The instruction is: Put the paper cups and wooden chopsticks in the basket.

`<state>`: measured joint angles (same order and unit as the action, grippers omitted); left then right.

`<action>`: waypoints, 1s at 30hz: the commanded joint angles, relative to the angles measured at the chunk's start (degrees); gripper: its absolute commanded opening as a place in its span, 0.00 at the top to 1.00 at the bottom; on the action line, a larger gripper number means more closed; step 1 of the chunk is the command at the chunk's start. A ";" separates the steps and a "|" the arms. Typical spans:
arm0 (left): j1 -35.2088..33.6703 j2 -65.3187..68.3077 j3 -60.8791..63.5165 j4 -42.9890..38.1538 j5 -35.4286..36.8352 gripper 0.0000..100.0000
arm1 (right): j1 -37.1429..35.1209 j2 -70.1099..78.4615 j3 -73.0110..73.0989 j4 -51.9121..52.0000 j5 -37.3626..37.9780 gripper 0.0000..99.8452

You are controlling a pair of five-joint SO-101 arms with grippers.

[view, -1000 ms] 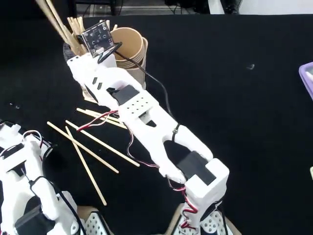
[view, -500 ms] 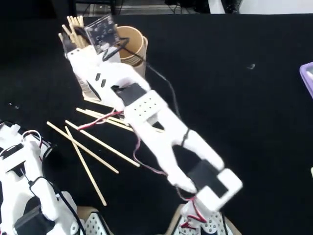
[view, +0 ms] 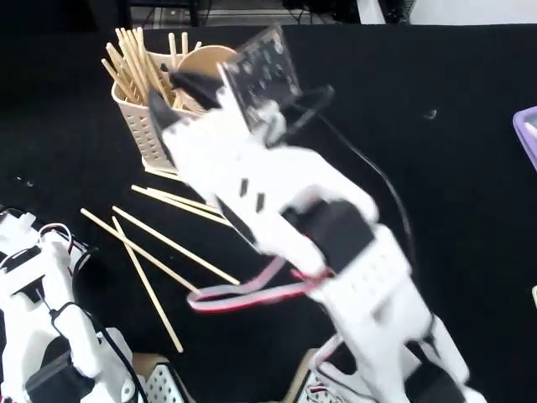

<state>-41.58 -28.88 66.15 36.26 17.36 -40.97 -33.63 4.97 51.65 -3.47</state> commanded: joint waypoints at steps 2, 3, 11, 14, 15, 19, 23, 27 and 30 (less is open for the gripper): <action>-0.04 -1.67 -0.31 -0.18 -1.05 0.83 | 5.80 -8.66 5.05 11.78 0.53 0.90; -0.04 -1.67 -0.48 -0.18 -2.37 0.83 | 7.47 -10.33 7.69 13.19 0.53 0.90; -0.04 -1.67 -7.96 10.55 -12.75 0.83 | 23.30 -15.34 40.66 4.84 2.46 0.90; 2.68 -1.67 -15.52 22.77 -14.68 0.81 | 24.44 -15.52 53.67 -6.59 0.18 0.90; 4.09 -1.67 -17.54 26.29 -14.77 0.79 | 24.44 -15.43 56.92 -10.11 -0.97 0.90; 9.63 -1.67 -21.67 34.55 -13.98 0.75 | 24.44 -15.34 64.31 -18.73 -1.58 0.90; 15.87 -1.58 -20.53 36.13 -13.63 0.75 | 24.88 -15.43 67.30 -21.89 -1.49 0.90; 19.30 1.32 -16.31 30.07 -10.37 0.75 | 24.88 -15.34 68.00 -22.42 -1.49 0.90; 20.44 4.92 -16.04 26.02 -4.66 0.75 | 24.79 -15.34 68.09 -22.42 -1.49 0.90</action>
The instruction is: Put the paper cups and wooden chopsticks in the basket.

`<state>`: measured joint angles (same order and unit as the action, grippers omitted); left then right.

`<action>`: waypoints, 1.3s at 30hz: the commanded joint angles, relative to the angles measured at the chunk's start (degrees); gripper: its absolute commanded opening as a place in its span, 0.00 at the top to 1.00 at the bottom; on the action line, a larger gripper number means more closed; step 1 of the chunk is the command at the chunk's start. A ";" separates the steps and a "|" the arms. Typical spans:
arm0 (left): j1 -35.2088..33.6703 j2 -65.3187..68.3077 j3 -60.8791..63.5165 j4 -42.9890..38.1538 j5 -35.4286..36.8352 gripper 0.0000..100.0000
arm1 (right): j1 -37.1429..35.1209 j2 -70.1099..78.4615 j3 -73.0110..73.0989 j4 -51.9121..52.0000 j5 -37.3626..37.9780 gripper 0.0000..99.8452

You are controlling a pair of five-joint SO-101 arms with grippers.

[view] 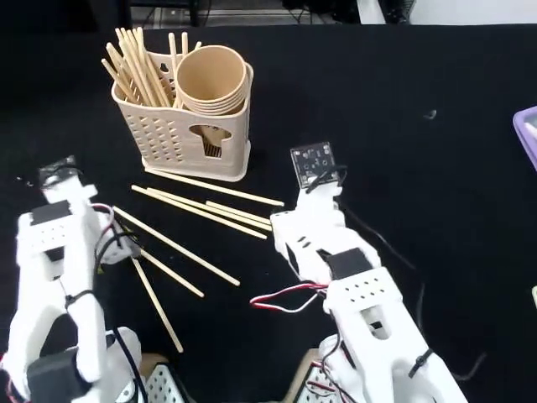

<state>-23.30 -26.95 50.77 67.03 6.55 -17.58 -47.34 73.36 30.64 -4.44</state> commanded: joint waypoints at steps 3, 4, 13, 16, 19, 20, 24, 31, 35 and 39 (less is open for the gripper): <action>5.05 6.59 -0.48 -5.89 10.11 0.75 | 1.32 -1.63 -0.22 -1.41 -0.53 0.90; 6.20 8.00 -0.48 -5.80 10.55 0.75 | 1.32 -1.63 -0.13 -1.76 -0.53 0.90; 8.75 23.30 -4.26 -5.45 10.37 0.77 | 1.32 -1.63 0.04 -2.55 -0.53 0.90; 8.75 26.73 -6.81 -5.36 10.37 0.86 | 1.32 -1.63 0.04 -2.55 -0.53 0.90; 8.75 29.01 -9.45 -5.36 10.37 0.96 | 1.23 -1.63 0.04 -2.55 -0.53 0.90; 8.75 29.36 -9.98 -5.27 10.46 0.98 | 1.23 -1.63 0.04 -2.55 -0.53 0.90; 8.66 29.54 -11.30 -5.27 10.73 0.97 | 1.23 -1.63 0.04 -2.55 -0.53 0.90; 4.18 29.45 -16.75 -2.20 10.46 0.97 | 1.23 -1.63 0.04 -2.55 -0.53 0.90; -4.35 29.54 -24.22 2.20 10.46 0.97 | 1.23 -1.63 0.04 -2.55 -0.53 0.90; -12.62 30.24 -30.37 -0.09 10.37 0.97 | 1.14 -1.63 0.04 -2.55 -0.53 0.90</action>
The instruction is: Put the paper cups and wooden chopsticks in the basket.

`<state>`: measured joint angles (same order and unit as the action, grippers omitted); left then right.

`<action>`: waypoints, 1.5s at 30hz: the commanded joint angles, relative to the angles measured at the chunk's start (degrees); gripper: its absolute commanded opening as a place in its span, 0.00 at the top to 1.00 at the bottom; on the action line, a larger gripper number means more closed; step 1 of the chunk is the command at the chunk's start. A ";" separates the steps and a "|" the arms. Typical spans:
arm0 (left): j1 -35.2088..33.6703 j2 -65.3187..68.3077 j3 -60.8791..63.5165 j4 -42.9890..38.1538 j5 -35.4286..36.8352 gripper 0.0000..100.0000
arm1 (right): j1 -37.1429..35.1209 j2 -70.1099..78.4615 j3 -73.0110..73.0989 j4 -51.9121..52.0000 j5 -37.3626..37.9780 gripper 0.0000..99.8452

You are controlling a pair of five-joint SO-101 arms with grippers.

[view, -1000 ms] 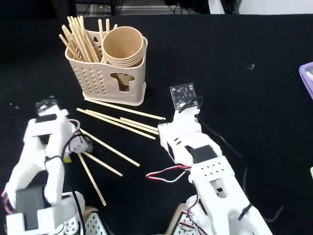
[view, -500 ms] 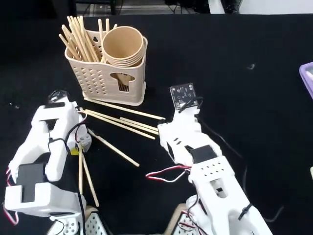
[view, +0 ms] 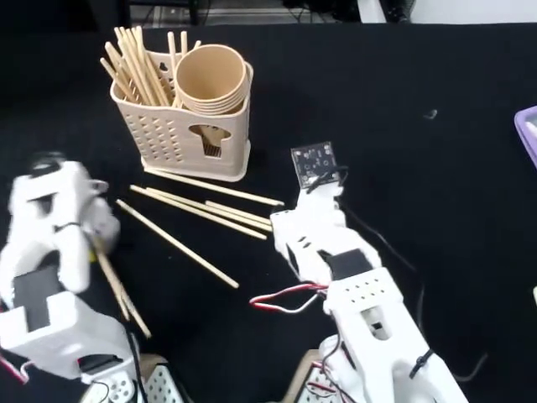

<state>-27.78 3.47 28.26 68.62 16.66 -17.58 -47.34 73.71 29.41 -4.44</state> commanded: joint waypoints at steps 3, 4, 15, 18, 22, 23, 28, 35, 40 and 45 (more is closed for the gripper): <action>-13.32 -0.26 -9.19 -6.07 0.26 0.97 | 1.14 -1.63 -0.31 -1.32 -0.53 0.90; -14.37 -0.26 -9.19 -6.95 0.26 0.97 | 1.14 -1.63 -0.31 -1.32 -0.53 0.90; -15.43 3.69 -5.41 -3.34 -9.05 0.86 | 1.14 -1.63 -0.31 -1.32 -0.53 0.90; -15.52 4.40 -5.41 -3.08 -8.97 0.86 | 1.14 -1.63 -0.31 -1.32 -0.53 0.90; -16.31 4.40 -5.32 -2.90 -8.97 0.86 | 1.05 -1.71 -0.13 -1.41 -0.53 0.90; -16.92 4.40 -5.49 -2.81 -8.97 0.86 | 1.05 -1.71 -0.13 -1.41 -0.53 0.90; -21.76 4.31 -9.10 -2.73 -9.05 0.86 | 1.05 -1.71 -0.04 -1.41 -0.53 0.90; -24.22 6.33 -7.96 -3.25 -15.12 0.86 | 1.05 -1.71 -0.13 -1.41 -0.53 0.90; -23.34 9.32 -7.96 -3.34 -15.12 0.86 | 1.05 -1.80 -0.13 -1.41 -0.53 0.90; -23.34 11.60 -8.84 -3.34 -15.03 0.97 | 1.05 -1.80 -0.13 -1.41 -0.53 0.90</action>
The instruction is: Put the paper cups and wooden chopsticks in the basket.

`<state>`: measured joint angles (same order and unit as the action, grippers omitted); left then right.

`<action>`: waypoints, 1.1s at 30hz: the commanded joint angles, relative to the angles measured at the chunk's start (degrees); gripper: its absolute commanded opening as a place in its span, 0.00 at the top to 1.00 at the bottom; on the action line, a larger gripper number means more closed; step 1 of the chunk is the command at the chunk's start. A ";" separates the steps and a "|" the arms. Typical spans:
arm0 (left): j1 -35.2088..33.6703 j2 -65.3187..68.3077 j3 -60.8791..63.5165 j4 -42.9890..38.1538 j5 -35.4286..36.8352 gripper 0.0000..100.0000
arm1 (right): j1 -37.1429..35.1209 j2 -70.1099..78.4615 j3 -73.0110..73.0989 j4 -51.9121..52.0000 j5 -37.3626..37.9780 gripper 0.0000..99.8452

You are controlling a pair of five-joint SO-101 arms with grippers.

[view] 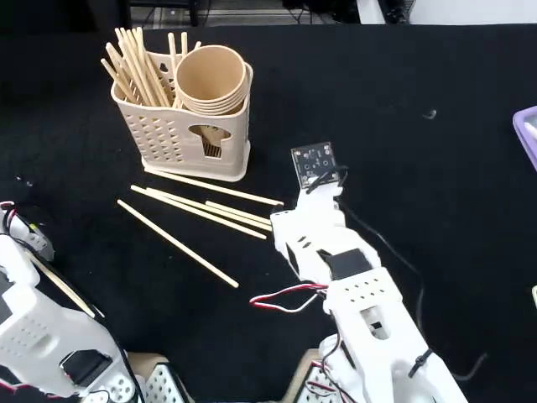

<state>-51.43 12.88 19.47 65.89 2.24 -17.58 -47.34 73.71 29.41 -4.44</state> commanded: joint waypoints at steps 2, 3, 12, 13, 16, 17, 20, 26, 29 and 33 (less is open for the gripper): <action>0.13 2.55 -0.22 -0.62 -0.62 0.96 | 1.05 -1.80 -0.13 -1.41 -0.53 0.90; -0.04 2.55 -0.31 -0.62 -0.62 0.96 | 1.05 -1.80 -0.13 -1.41 -0.53 0.90; -0.75 -4.84 -8.92 7.47 -0.62 0.97 | 1.05 -1.71 -0.04 -1.32 -0.53 0.90; -1.36 -6.95 -11.21 9.32 -0.62 0.97 | 1.05 -1.71 -0.04 -1.32 -0.53 0.90; -2.77 -12.92 -16.13 11.96 -0.62 0.97 | 1.05 -1.71 -0.04 -1.32 -0.53 0.90; -3.12 -14.59 -16.75 12.04 -0.62 0.97 | 1.05 -1.71 -0.04 -1.32 -0.53 0.90; -3.03 -18.46 -16.66 11.96 -0.62 0.97 | 1.05 -1.71 -0.04 -1.32 -0.53 0.90; 1.98 -26.37 -21.76 10.37 7.91 0.97 | 1.05 -1.71 -0.04 -1.32 -0.53 0.90; 7.87 -30.33 -24.22 6.42 16.09 0.97 | 1.05 -1.71 0.22 -1.32 -0.53 0.90; 16.92 -34.73 -24.75 -3.34 19.34 0.97 | 1.05 -2.07 0.75 -1.41 -0.53 0.90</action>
<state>-43.16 -15.96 -1.63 71.34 17.89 -17.58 -47.34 74.86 29.41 -4.44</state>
